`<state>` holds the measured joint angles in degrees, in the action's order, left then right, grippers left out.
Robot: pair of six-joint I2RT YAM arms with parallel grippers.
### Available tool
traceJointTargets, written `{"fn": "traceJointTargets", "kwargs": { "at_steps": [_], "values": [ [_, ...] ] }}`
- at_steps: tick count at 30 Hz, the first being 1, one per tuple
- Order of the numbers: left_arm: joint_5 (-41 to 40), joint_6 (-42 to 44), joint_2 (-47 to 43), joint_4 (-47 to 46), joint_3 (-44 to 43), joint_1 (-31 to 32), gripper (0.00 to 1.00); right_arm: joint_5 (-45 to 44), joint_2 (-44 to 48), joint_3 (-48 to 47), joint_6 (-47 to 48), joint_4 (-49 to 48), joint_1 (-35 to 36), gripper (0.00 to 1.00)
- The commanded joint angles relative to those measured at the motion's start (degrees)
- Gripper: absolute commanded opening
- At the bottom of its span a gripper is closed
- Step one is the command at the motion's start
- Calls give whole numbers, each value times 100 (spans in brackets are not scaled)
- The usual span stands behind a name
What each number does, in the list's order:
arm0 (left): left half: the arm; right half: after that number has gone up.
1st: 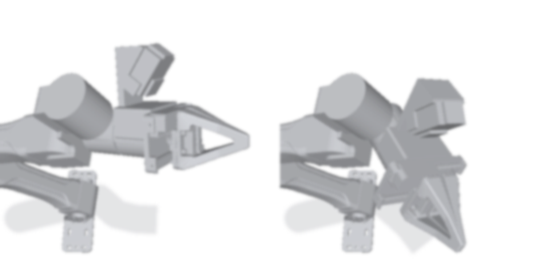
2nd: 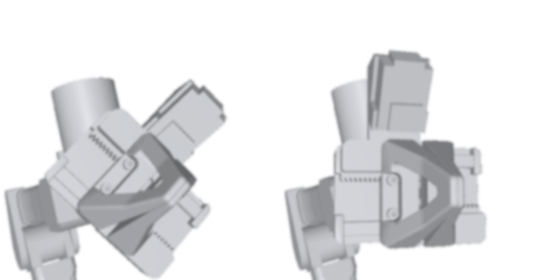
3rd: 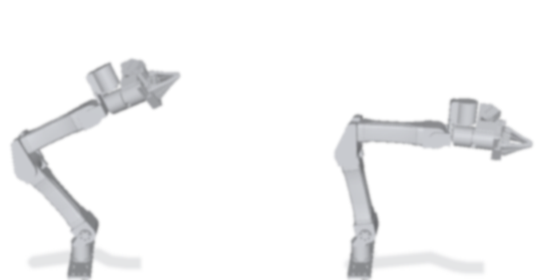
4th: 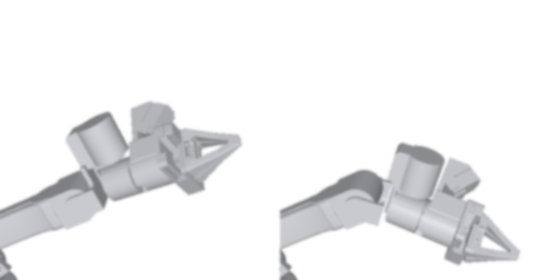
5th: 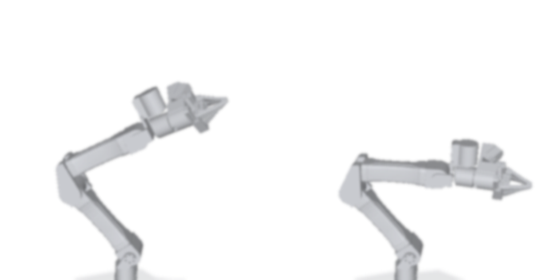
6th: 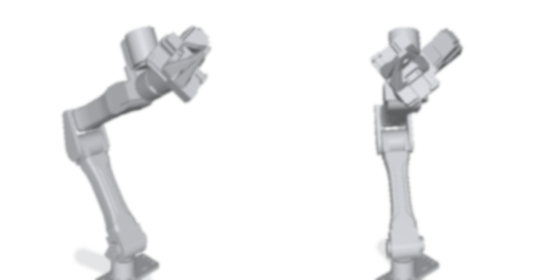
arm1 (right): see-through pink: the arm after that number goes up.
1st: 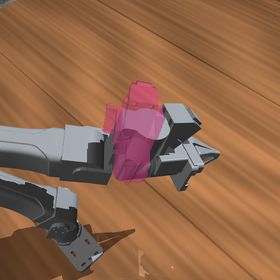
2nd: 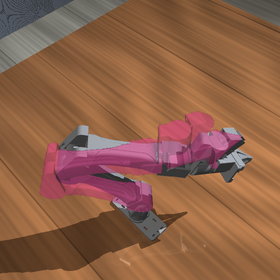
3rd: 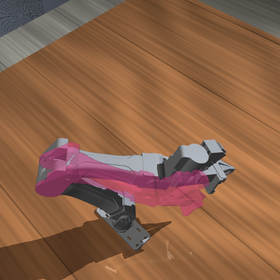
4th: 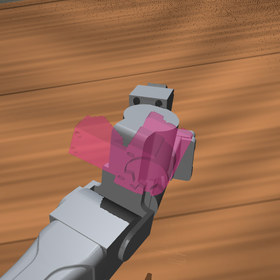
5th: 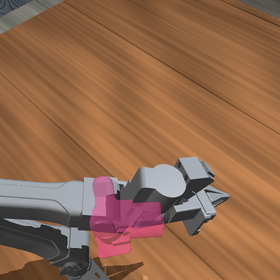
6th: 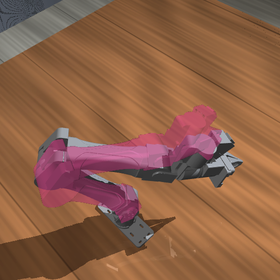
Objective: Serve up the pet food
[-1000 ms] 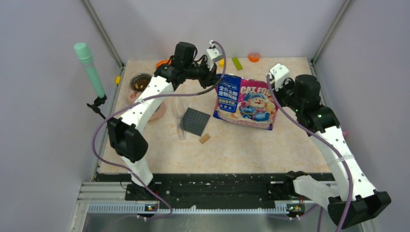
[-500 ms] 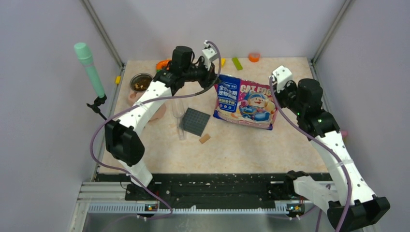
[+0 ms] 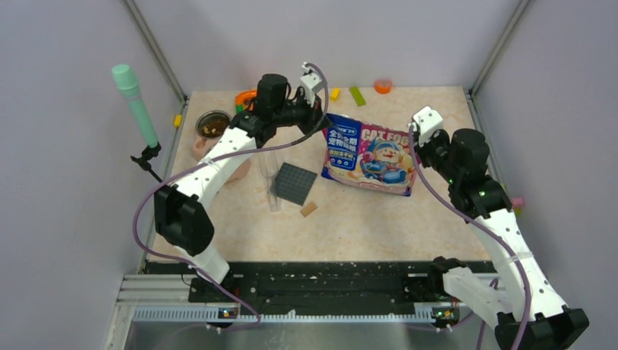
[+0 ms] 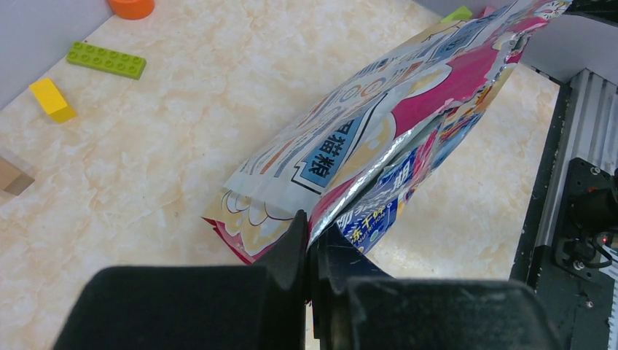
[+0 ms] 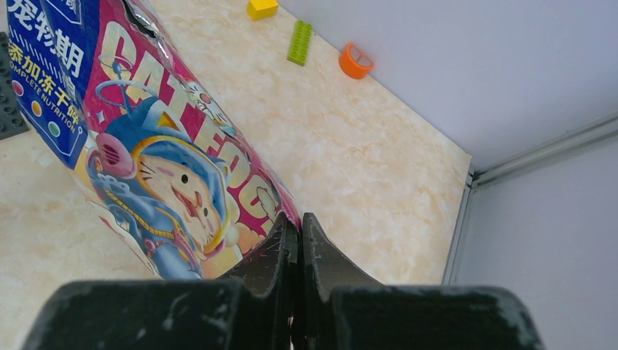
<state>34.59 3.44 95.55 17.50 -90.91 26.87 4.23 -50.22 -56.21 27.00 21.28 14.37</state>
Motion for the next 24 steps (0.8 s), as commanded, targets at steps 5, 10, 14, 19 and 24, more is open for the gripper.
{"fn": "traceJointTargets", "kwargs": {
  "at_steps": [5,10,14,19,24],
  "values": [
    [-1358,-65,-292,-88,-161,-723,0,-1065,111,-543,191,457,-468,0],
    [-699,-121,-89,300,-605,-698,30,-537,0,-1061,-45,690,-466,53],
    [-442,27,-232,440,-700,-658,62,-112,-126,-1530,-255,879,-468,57],
    [-804,279,-487,802,-1229,-657,72,189,-356,-2271,-612,786,-469,58],
    [-1553,20,-540,818,-1885,-668,75,-365,-743,-2977,-1348,239,-470,61]
  ]
}}
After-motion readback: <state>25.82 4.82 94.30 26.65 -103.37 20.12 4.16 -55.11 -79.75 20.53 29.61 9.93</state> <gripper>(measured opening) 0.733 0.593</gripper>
